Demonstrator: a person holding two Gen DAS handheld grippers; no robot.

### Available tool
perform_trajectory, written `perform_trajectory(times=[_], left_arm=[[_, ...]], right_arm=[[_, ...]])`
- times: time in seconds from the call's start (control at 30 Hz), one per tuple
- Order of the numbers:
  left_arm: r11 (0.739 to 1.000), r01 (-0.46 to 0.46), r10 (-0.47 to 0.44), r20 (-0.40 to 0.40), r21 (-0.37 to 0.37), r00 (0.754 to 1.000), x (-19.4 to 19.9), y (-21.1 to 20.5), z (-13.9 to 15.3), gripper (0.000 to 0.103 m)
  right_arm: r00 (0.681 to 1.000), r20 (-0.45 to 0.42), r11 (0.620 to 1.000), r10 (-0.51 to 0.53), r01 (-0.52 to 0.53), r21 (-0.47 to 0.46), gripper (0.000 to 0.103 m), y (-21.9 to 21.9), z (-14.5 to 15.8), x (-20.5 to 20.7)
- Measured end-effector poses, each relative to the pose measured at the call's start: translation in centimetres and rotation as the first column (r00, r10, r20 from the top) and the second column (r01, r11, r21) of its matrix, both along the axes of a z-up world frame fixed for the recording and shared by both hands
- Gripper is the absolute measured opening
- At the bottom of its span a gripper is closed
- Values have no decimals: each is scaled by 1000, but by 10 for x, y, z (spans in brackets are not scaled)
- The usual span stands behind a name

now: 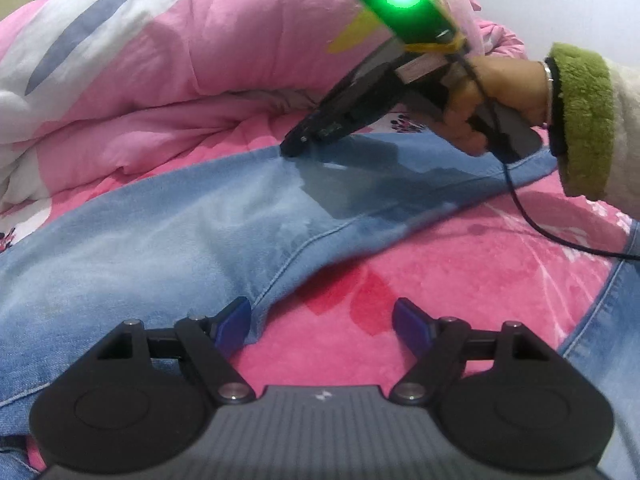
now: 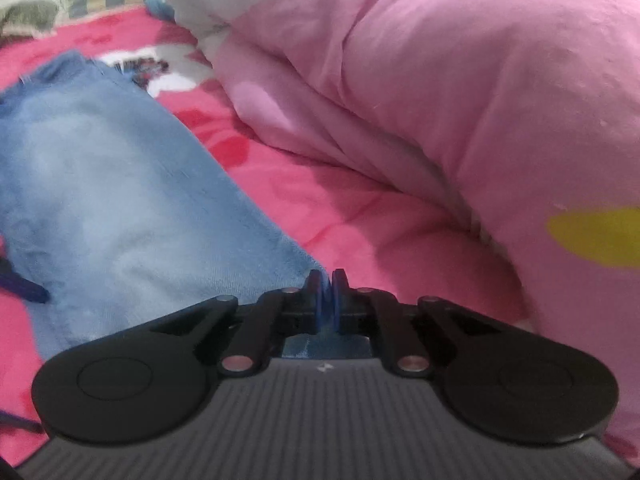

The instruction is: Fold clothes

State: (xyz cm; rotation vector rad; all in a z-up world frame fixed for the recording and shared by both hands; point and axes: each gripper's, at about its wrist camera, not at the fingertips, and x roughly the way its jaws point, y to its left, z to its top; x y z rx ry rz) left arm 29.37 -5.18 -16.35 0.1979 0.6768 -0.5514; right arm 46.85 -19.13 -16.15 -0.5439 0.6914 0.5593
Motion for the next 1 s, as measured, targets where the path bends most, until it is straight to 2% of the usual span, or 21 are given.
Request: perform_trajectory(times=[0.07, 0.13, 0.17, 0.23, 0.3, 0.4, 0.47, 0.53, 0.63, 0.73, 0.8, 0.83, 0.9, 0.97, 1.0], left_arm=[[1000, 2, -2, 3, 1, 1000, -1, 0, -1, 80], [1000, 3, -3, 2, -6, 1000, 0, 1, -1, 80], [1000, 3, -3, 0, -11, 1000, 0, 1, -1, 80], [1000, 3, -3, -5, -20, 1000, 1, 3, -1, 80], [1000, 4, -4, -5, -24, 1000, 1, 3, -1, 80], [1000, 5, -5, -5, -23, 1000, 1, 3, 0, 81], [1000, 5, -5, -4, -22, 1000, 0, 3, 0, 81], [1000, 6, -6, -4, -22, 1000, 0, 2, 0, 82], [1000, 6, -7, -6, -24, 1000, 0, 2, 1, 82], [1000, 8, -8, -8, -28, 1000, 0, 3, 1, 83], [999, 9, -10, -10, -32, 1000, 1, 3, 1, 84], [999, 10, -11, -11, -34, 1000, 2, 3, 1, 84], [999, 11, -12, -12, -36, 1000, 2, 3, 1, 84], [999, 12, -12, -12, -37, 1000, 2, 3, 1, 85], [999, 12, -12, -12, -38, 1000, 2, 3, 1, 85]], right_arm=[[999, 42, 999, 14, -12, -44, 5, 3, -14, 0], [998, 58, 1000, -6, 8, -27, 9, -1, -14, 0], [999, 41, 1000, -29, 29, 11, 12, -6, -8, 1], [998, 2, 994, -66, 65, 85, 33, -32, 13, -2], [993, -8, 983, -114, 114, 147, 46, -67, 35, -11], [965, -25, 941, -261, 260, 216, 56, -132, 59, -26], [921, -55, 888, -386, 387, 248, 57, -184, 67, -34], [851, -99, 811, -516, 522, 264, 57, -235, 66, -43], [718, -204, 658, -666, 694, 292, 60, -301, 50, -50], [570, -314, 479, -759, 816, 322, 61, -355, 26, -53], [496, -372, 371, -785, 857, 359, 61, -381, 13, -54], [469, -417, 318, -779, 868, 382, 61, -392, 7, -54], [462, -470, 269, -752, 866, 421, 62, -402, -1, -52], [488, -469, 288, -736, 853, 435, 63, -399, -1, -49], [508, -463, 317, -726, 845, 431, 61, -395, 0, -46]])
